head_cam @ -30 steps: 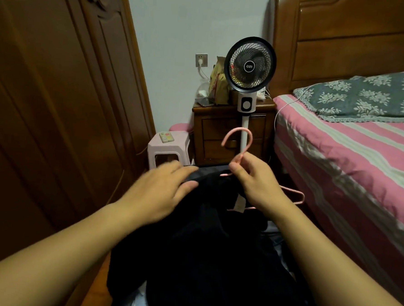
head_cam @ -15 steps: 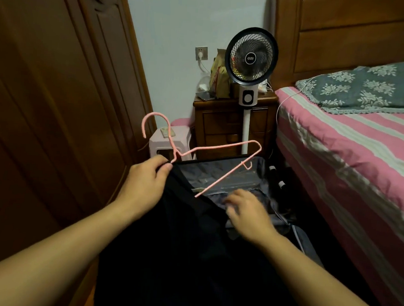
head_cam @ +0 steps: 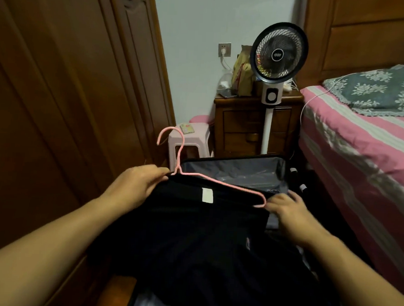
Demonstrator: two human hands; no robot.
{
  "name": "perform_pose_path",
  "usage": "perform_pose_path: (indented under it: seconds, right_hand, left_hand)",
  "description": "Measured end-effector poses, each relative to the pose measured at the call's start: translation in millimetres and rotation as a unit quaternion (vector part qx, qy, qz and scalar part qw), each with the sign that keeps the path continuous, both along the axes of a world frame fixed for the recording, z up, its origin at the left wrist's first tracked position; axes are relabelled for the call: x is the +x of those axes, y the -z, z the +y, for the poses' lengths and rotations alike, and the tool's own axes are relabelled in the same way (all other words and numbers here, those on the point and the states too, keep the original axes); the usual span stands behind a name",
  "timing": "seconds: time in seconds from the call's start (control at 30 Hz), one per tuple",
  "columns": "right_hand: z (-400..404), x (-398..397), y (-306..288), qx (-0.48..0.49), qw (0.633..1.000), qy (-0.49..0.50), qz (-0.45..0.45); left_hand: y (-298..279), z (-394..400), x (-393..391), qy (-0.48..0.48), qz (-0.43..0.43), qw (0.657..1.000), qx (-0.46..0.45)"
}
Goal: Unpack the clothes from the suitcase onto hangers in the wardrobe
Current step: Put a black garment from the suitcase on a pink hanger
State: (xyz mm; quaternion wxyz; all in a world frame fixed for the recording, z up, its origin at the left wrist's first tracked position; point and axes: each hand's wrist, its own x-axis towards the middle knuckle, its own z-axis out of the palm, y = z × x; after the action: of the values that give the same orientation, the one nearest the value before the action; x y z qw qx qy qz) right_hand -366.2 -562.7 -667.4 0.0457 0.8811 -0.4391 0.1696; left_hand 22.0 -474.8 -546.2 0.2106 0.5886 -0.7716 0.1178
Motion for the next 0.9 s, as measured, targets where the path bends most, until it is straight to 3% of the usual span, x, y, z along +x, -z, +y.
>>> perform_pose_path:
  seconds: [0.13,0.23,0.33,0.43,0.5,0.57,0.63,0.9]
  right_hand:
    - [-10,-11,-41,0.015,0.999,0.024,-0.032]
    - [-11,-2,-67,-0.032,0.995,0.048,-0.077]
    - [13,40,-110,-0.142,0.969,-0.067,-0.191]
    - [32,72,-137,-0.122,0.942,-0.131,-0.285]
    - [16,61,-122,-0.062,0.965,-0.059,-0.248]
    - [-3,35,-100,0.014,0.990,0.039,-0.135]
    - [-9,20,-89,0.084,0.990,0.076,-0.080]
    - [29,67,-122,0.065,0.988,-0.065,-0.128]
  left_hand:
    - [14,-1,-9,0.036,-0.103,0.992,-0.057]
    - [17,-4,-14,0.040,-0.163,0.983,-0.075]
    - [17,-11,-26,-0.026,-0.114,0.990,-0.084]
    - [6,-17,-38,-0.066,-0.037,0.993,-0.096]
    - [-2,-16,-39,-0.054,-0.010,0.993,-0.109]
    - [-8,-12,-40,-0.030,0.026,0.992,-0.122]
    - [-11,-9,-42,-0.009,0.054,0.991,-0.123]
    - [-17,-13,-85,0.117,0.058,0.990,-0.050]
